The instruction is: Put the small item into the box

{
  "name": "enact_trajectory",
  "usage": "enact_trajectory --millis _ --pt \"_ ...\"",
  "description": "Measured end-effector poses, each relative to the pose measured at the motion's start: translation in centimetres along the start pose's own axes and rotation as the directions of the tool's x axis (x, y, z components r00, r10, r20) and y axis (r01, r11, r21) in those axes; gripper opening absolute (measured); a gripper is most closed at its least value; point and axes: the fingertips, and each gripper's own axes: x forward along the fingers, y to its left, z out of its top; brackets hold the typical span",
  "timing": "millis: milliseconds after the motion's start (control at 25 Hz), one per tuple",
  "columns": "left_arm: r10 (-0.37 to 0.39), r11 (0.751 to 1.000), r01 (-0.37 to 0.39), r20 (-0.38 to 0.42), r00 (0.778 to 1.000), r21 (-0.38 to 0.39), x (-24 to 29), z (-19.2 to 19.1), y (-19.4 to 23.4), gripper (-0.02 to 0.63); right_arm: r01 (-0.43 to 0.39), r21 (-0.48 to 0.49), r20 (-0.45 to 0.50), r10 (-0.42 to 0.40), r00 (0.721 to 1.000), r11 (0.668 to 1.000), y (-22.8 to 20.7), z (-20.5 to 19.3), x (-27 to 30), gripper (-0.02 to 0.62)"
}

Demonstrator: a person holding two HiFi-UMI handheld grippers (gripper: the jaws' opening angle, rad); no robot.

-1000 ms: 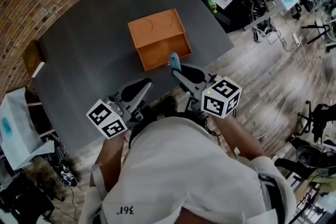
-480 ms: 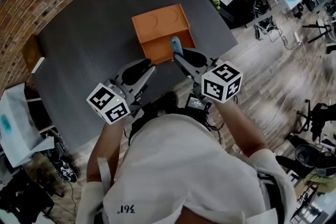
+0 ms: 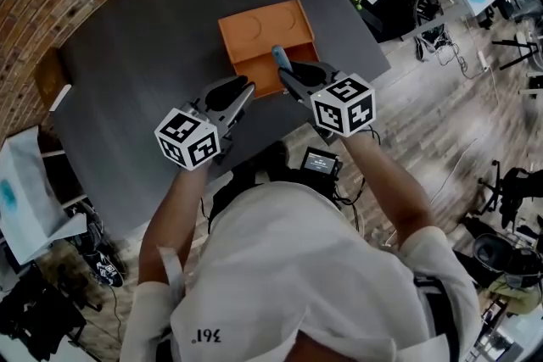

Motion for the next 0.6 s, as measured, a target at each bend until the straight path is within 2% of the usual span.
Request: enact_trajectory --millis 320,600 --pt "0.046 0.999 -0.047 -0.06 0.997 -0.008 1.7 -2.8 2.7 0.086 -0.003 -0.094 -0.13 -0.009 0.992 0.996 -1.4 -2.8 3.5 0.089" --pt "0.061 0.998 -0.065 -0.142 0.988 -0.024 2.4 -5.7 4.4 0.063 -0.05 -0.197 -0.289 -0.009 0.957 0.979 -2.5 -6.0 6.9 0.089"
